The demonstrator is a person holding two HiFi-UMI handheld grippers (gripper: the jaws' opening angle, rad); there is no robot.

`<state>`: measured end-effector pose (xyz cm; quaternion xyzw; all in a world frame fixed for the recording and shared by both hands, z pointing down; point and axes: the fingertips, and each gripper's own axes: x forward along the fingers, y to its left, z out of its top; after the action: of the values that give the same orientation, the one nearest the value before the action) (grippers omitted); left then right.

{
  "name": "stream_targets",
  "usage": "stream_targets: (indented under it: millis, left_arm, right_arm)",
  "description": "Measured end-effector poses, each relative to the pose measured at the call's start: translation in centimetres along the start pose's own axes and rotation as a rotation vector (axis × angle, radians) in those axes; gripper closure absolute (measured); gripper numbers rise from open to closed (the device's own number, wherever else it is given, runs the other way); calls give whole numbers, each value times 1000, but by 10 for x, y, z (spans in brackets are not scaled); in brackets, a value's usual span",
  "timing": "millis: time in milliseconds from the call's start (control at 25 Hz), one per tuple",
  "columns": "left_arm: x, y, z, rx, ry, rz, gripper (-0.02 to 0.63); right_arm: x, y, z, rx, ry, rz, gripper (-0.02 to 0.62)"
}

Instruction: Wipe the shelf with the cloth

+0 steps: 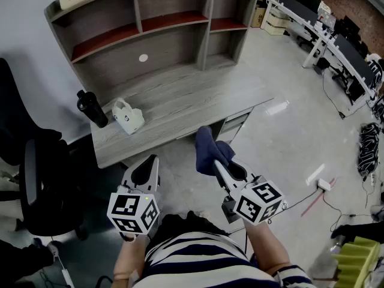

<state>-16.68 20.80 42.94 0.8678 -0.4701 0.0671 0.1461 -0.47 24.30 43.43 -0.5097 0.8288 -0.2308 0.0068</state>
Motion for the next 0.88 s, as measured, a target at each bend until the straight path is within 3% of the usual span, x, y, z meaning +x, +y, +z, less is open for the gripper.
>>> stream_targets:
  millis: [240,880]
  left_arm:
    - [-1,3,-10,-135,11,-34,583]
    - [30,-25,-16,-133,33,-39,583]
  right_arm:
    - [0,-1,-7,9,19,-7,525]
    - [-9,-36,-3,25,26,8,525]
